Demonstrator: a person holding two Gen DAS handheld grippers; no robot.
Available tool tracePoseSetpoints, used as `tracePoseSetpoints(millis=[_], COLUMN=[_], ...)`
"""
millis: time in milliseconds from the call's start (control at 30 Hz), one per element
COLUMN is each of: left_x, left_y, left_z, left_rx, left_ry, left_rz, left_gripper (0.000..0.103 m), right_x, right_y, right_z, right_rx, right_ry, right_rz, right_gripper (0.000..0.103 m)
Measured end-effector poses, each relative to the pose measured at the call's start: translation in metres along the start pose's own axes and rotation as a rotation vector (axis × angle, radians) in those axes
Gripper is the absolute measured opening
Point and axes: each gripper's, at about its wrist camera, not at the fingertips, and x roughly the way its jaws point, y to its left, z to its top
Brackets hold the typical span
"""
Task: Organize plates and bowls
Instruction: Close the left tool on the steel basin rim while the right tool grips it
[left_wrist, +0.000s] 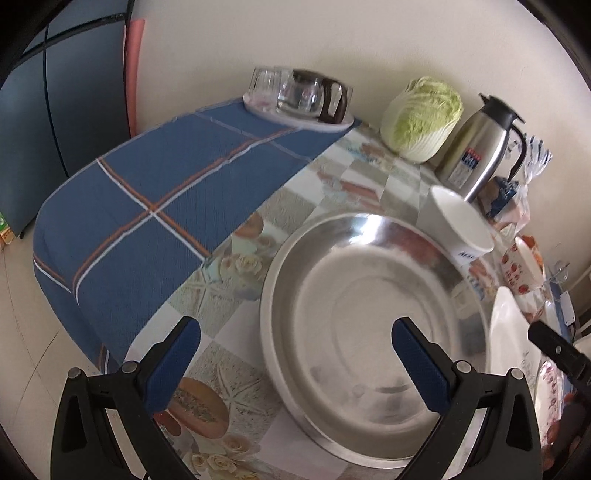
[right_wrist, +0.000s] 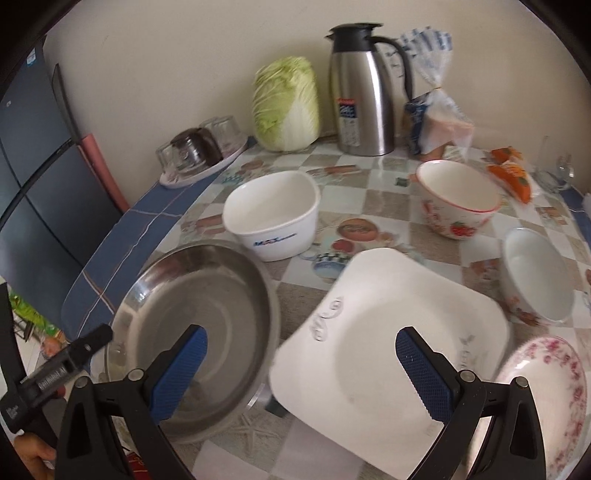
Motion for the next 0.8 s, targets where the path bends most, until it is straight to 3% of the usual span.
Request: tracePoseSetpoints(millis=[67,233,433,633,800], left_x=[0.004,0.017,0.028,0.033,0.038], left_y=[0.004,0.013,0.021,0.019,0.016], left_z=[0.000,-0.002,-0.003,0.000,0.004], left_rx=[-0.011,-0.046,-0.064,-0.044,-0.022], left_ry=[0.013,0.055,0.082,0.074,0.078], left_rz=[-0.005,-0.007,0.005,0.017,0.032], left_gripper=[0.103,0.099,0.079,0.060,0.034], right_x=[0.007,0.024,0.048,0.063,0.070], right_y=[0.004,0.016,0.020,0.022,0.021], right_z=[0.000,0.003,0.005,0.005,0.005], right_rx=[-0.009,-0.074,-0.098,-0.096,-0.091], right_ry=[0.011,0.029,0.075,0.102,0.127], right_rz=[0.005,-0.011,0.010,0.004,0.000], right_gripper=[0.102,0.078,0.049,0.032,0.021])
